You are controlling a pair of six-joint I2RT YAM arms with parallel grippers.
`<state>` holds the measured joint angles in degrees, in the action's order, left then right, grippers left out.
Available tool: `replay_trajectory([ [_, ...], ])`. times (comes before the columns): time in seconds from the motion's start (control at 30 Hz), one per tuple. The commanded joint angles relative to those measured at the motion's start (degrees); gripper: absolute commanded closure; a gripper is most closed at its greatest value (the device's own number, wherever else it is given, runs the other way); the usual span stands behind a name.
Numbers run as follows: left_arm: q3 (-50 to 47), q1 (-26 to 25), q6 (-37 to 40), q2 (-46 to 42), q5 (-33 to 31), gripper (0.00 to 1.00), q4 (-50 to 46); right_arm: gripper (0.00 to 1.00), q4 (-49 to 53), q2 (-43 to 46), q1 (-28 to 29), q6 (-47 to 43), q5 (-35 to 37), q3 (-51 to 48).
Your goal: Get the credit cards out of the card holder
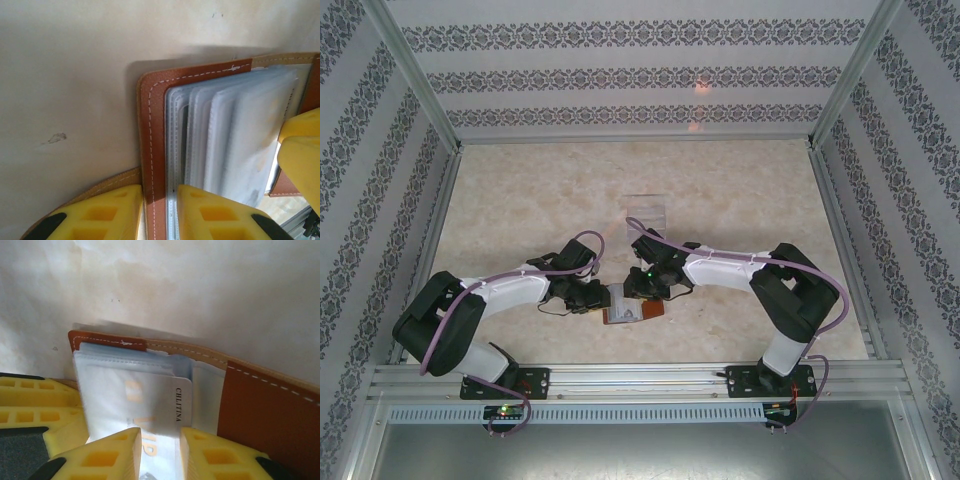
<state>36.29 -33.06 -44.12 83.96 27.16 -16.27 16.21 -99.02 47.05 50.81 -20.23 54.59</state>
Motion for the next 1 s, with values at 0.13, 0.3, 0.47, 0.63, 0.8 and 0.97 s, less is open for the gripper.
replay_trajectory([
  [0.13,-0.28,-0.69,0.56,0.82,-0.55,0.74,-2.4,0.68,4.62,1.22,0.52,-1.15,4.17,0.85],
  [0.3,1.04,-0.7,0.82,-0.95,-1.4,0.74,-4.56,0.66,4.53,3.48,0.5,-0.74,3.97,0.74],
  [0.47,3.5,-0.7,1.1,-3.66,-2.61,0.74,-7.83,0.66,4.81,5.27,0.35,-0.64,4.32,0.28],
  [0.63,5.5,-0.94,0.45,-3.51,-1.49,0.71,-7.63,0.66,4.72,5.19,-0.2,-0.73,4.08,-0.35],
  [0.8,7.76,-2.52,0.19,0.25,-1.83,0.68,-6.27,0.66,4.18,4.72,-0.6,-0.86,3.36,-1.04],
  [0.97,10.83,-4.11,3.17,4.45,-7.09,0.66,-10.77,0.66,3.32,5.02,-0.83,-0.36,2.98,-2.48],
])
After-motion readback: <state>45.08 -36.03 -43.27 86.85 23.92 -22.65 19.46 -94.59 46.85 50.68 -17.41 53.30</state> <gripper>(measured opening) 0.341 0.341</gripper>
